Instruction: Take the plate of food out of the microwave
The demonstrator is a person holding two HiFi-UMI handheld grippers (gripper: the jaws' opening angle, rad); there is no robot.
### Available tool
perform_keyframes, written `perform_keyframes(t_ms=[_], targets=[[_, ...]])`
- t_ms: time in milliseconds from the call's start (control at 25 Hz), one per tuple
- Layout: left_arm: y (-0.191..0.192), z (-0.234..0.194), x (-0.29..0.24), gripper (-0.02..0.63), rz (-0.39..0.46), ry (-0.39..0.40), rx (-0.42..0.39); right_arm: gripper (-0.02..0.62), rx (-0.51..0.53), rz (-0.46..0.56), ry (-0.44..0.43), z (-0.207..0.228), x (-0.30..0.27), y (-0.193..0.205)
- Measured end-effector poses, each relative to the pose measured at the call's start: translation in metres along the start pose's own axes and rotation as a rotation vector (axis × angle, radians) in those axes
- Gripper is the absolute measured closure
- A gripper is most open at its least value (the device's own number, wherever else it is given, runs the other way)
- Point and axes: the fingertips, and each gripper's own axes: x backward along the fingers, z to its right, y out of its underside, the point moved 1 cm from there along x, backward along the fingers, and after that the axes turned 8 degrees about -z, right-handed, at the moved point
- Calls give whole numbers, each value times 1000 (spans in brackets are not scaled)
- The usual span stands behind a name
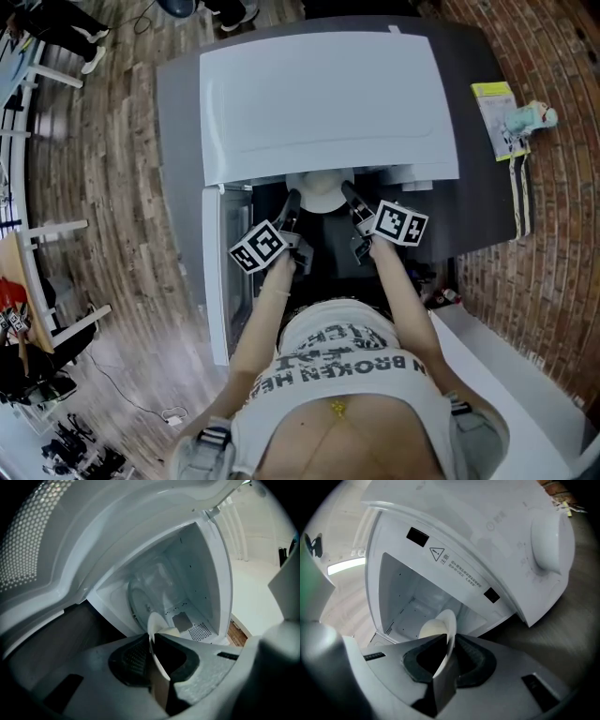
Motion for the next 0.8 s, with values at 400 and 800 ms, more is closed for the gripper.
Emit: perform_keyframes(t_ms=[400, 800], targets=[[19, 16, 19, 569, -20, 29, -16, 541, 20, 17, 36, -12, 30, 14], [35, 21, 41, 569, -46, 54, -27, 541, 12, 76, 65, -24, 53, 37]])
